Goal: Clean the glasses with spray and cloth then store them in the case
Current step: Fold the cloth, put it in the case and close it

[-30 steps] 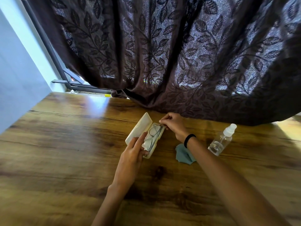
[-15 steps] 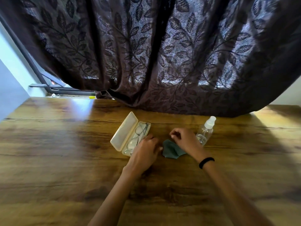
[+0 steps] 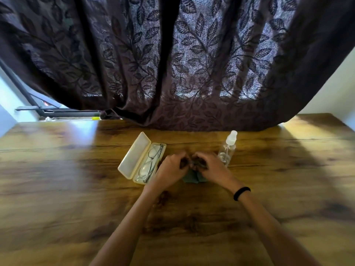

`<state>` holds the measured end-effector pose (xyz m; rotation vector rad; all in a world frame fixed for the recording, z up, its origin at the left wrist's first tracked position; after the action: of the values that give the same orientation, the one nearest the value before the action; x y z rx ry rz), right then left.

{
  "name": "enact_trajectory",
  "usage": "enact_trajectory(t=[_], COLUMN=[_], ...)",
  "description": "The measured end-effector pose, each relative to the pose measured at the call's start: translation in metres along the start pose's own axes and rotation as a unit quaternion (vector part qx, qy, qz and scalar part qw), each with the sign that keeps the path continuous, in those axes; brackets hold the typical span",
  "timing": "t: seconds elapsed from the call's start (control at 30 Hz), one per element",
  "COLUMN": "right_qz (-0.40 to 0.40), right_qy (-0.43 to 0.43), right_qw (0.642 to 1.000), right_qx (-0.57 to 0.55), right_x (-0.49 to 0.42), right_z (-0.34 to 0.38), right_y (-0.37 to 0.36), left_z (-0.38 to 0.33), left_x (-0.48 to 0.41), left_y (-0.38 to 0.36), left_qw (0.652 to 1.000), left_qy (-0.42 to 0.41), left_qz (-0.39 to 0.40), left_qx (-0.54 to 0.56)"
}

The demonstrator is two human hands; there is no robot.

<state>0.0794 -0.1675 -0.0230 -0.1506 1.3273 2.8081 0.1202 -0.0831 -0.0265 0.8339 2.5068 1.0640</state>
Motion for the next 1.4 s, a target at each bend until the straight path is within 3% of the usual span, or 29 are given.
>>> enact_trajectory(t=[0.1, 0.23, 0.5, 0.67, 0.8, 0.87, 1.0, 1.23, 1.4], right_qz=[0.014, 0.036, 0.072, -0.059, -0.177, -0.147, 0.016, 0.011, -0.026], right_qy=[0.008, 0.011, -0.048, -0.037, -0.011, -0.003, -0.009, 0.015, -0.017], right_qw=[0.997, 0.995, 0.995, 0.995, 0.979, 0.987, 0.999, 0.996, 0.999], right_qx=[-0.073, -0.096, -0.042, -0.078, -0.098, -0.061, 0.047, 0.09, -0.014], right_x=[0.003, 0.011, 0.024, 0.025, 0.043, 0.052, 0.074, 0.08, 0.072], right_z=[0.004, 0.01, -0.008, -0.005, -0.004, -0.008, -0.025, -0.025, -0.027], right_y=[0.007, 0.011, 0.017, 0.043, 0.064, 0.056, 0.011, 0.003, 0.011], left_z=[-0.007, -0.012, -0.004, -0.003, -0.033, -0.034, -0.012, -0.001, 0.011], left_x=[0.004, 0.007, 0.005, 0.005, 0.028, 0.048, 0.071, 0.078, 0.069], left_y=[0.007, 0.026, 0.05, 0.061, 0.068, 0.049, 0.002, 0.0, 0.004], left_qw=[0.996, 0.994, 0.996, 0.998, 0.979, 0.97, 0.97, 0.973, 0.991], left_qy=[-0.036, -0.059, -0.05, -0.063, -0.181, -0.215, -0.184, -0.177, -0.097], left_qz=[0.036, 0.036, 0.037, -0.007, -0.085, -0.059, 0.05, 0.031, 0.045], left_qx=[0.07, 0.081, 0.058, 0.009, -0.046, -0.098, -0.148, -0.145, -0.082])
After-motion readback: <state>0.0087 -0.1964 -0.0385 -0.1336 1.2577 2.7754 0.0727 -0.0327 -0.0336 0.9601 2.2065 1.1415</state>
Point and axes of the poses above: each hand's wrist, its own x-axis away from the middle knuckle, its own y-axis out of the back of the hand, z = x × y, the point moved 10 cm from there along -x, towards the middle knuckle, and after that the axes turned 6 degrees about y, right-handed, at the moved point
